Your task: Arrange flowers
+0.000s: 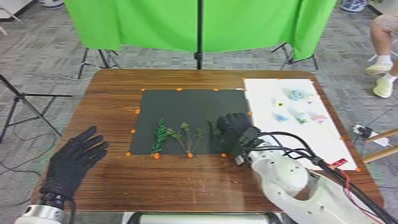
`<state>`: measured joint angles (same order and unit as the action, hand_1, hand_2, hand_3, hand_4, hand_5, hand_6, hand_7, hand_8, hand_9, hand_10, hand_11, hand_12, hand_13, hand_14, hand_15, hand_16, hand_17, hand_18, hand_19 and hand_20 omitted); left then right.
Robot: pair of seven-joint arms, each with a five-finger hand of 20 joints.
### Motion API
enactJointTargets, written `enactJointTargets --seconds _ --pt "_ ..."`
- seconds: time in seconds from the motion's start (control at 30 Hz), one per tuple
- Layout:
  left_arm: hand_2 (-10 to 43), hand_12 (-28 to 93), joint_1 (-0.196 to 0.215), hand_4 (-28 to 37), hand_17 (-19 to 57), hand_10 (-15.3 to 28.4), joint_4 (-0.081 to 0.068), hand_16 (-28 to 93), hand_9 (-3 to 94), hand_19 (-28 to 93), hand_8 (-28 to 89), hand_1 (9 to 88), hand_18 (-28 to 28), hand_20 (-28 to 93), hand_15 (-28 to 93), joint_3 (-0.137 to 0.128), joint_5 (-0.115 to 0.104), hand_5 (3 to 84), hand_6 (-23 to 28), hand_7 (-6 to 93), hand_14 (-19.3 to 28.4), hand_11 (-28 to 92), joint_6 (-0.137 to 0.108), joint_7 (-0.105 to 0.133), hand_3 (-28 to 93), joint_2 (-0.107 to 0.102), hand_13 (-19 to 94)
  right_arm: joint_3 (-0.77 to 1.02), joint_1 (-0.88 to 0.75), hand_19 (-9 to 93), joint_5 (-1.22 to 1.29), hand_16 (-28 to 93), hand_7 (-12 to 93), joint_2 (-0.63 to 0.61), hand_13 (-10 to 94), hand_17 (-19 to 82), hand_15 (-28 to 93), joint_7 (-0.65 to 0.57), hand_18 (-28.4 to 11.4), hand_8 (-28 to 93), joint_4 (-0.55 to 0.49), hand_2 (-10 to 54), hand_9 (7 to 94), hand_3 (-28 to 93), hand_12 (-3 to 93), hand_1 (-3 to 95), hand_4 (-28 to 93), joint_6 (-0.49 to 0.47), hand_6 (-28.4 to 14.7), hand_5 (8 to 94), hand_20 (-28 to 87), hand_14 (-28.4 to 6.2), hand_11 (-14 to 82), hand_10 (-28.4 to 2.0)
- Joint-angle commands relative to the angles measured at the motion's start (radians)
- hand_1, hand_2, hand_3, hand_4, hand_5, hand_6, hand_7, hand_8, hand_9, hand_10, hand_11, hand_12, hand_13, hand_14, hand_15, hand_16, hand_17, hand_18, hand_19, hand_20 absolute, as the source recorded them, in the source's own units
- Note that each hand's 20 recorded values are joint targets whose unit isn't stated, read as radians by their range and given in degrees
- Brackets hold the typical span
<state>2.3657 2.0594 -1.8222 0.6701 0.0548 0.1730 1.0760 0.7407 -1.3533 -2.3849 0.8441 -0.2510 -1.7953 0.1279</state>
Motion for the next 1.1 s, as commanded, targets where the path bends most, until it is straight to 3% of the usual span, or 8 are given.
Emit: enactJointTargets --seconds 0.03,0.77,1.1 --pt "-0.1 17 0.013 -27.1 -8.3 12.2 -0.004 1 28.7 50 -9 23.4 21.0 10 39 0.002 0.002 31.5 3.7 20.0 14.1 25 -0.004 0.0 69 0.002 24 0.009 0.02 93 0.005 42 63 -0.058 75 41 83 0.071 -20.2 15 -0.001 -9.0 83.4 86 41.0 44.3 -25 -0.141 -4.4 70.0 56 -7.6 74.0 -6.0" --pt "0.0 17 0.011 -27.1 -8.2 12.2 -0.005 1 28.9 50 -9 23.5 20.9 10 39 0.001 0.002 31.5 3.6 20.1 14.1 25 -0.002 -0.005 69 0.005 24 -0.038 0.067 93 0.005 41 62 -0.057 74 41 82 0.04 -20.1 14 0.032 -8.5 83.1 84 41.8 43.5 -27 -0.134 -1.6 69.9 54 -7.9 72.0 -6.3" --pt "0.0 17 0.011 -27.1 -8.2 12.2 -0.005 1 28.8 50 -9 23.5 20.9 10 39 0.002 0.004 31.5 3.6 20.1 14.1 25 0.0 -0.005 68 0.005 24 -0.004 0.034 93 0.058 40 61 -0.032 75 41 82 0.035 -20.5 14 0.007 -8.6 84.0 84 41.5 42.6 -26 -0.192 -1.0 71.0 55 -8.2 71.1 -6.6"
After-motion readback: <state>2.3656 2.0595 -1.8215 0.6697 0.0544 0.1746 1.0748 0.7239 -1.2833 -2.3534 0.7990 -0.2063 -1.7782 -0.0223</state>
